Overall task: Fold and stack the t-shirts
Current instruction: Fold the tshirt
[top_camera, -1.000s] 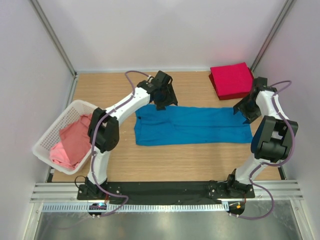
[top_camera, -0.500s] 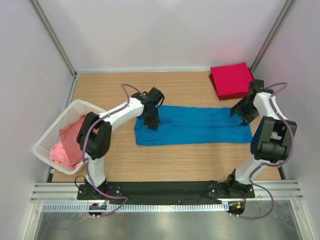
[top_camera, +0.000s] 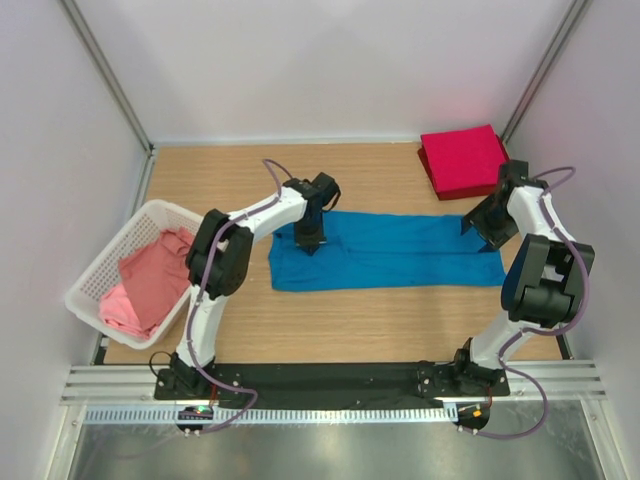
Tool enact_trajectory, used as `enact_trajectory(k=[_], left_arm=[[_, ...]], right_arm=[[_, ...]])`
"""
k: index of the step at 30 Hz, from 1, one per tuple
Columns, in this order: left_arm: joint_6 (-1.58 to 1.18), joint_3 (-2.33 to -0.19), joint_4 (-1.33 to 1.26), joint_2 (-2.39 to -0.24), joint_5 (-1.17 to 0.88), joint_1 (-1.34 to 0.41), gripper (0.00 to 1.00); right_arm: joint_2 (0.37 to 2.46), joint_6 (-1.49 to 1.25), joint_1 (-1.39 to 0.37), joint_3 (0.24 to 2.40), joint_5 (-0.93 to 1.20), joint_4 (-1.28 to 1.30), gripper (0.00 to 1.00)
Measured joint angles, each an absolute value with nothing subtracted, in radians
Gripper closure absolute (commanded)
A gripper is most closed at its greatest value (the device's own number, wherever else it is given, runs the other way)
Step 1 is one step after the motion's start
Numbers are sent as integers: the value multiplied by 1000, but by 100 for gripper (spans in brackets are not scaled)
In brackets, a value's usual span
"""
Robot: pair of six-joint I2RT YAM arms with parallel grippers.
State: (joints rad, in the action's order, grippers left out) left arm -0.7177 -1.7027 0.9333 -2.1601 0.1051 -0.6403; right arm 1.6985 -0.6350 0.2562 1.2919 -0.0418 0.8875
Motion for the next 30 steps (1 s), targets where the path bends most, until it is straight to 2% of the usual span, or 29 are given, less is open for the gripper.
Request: enact_trajectory(k=[8, 16, 21, 26, 30], left_arm=[[-666, -1816, 963, -2198, 201, -632, 99], [-623, -1823, 975, -2189, 292, -632, 99], [-614, -1614, 963, -2007, 273, -630, 99], [-580, -1403, 962, -1778, 169, -630, 100], [-550, -1303, 921, -1695, 76, -635, 100]], right_arm=[[1699, -645, 256, 1292, -42, 887, 34], [1643, -660, 234, 1292, -50, 892, 34], [1596, -667, 161, 1264, -45, 891, 34], [1594, -687, 74, 1185, -42, 893, 34], [1594, -691, 63, 1164, -42, 907, 34]])
